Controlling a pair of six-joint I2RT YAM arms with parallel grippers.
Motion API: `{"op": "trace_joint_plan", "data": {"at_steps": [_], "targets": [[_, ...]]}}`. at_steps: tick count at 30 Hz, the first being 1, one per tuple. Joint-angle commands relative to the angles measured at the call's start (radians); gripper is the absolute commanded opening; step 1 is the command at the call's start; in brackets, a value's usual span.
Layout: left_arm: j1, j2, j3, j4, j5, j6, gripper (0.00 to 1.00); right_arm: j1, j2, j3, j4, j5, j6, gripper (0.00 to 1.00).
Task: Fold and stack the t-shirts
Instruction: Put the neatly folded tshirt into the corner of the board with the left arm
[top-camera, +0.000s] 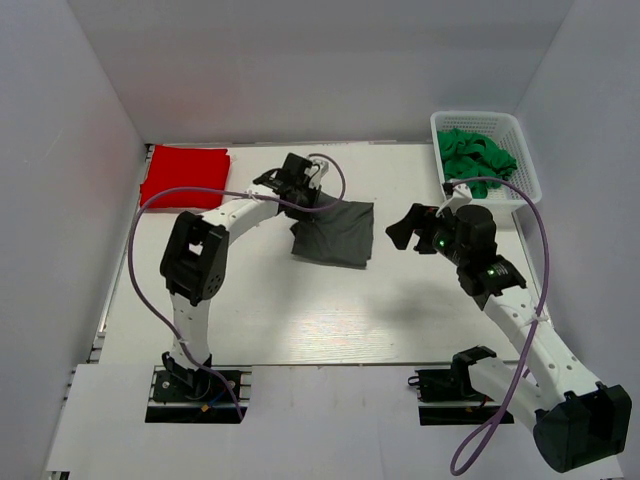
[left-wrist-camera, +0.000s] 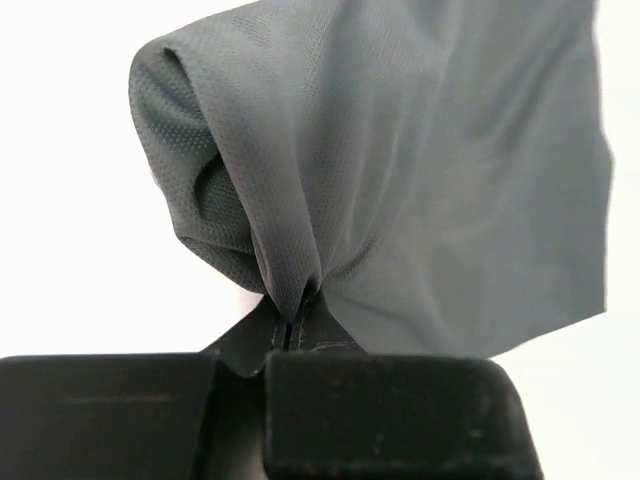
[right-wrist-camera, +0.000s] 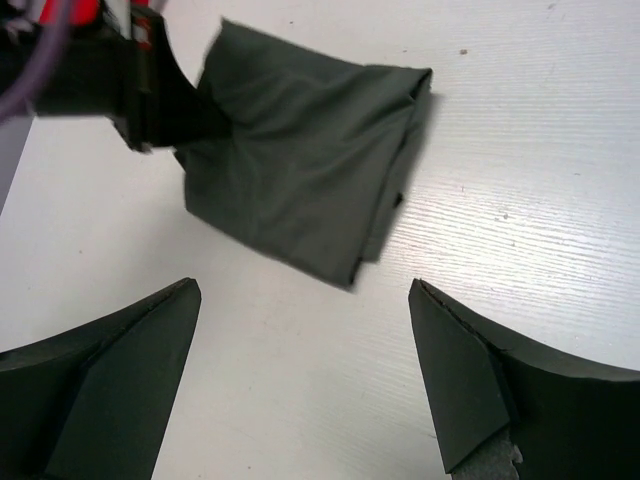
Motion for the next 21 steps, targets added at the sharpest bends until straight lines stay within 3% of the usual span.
{"op": "trace_joint_plan", "data": {"at_steps": [1, 6, 16, 21], "targets": [[0.021, -0.100, 0.104, -0.085, -0.072, 0.211, 0.00, -0.002, -0.009, -0.010, 0.007, 0.011, -0.013, 0.90], [0.060, -0.111, 0.159, -0.108, -0.123, 0.375, 0.00, -0.005, 0.000, -0.006, 0.007, 0.009, -0.009, 0.90], [0.218, -0.129, 0.250, -0.141, -0.138, 0.526, 0.00, -0.008, 0.034, 0.027, -0.012, -0.003, 0.010, 0.90], [0.291, -0.169, 0.215, -0.116, -0.147, 0.598, 0.00, -0.008, 0.056, 0.021, -0.003, -0.033, 0.048, 0.90]]}}
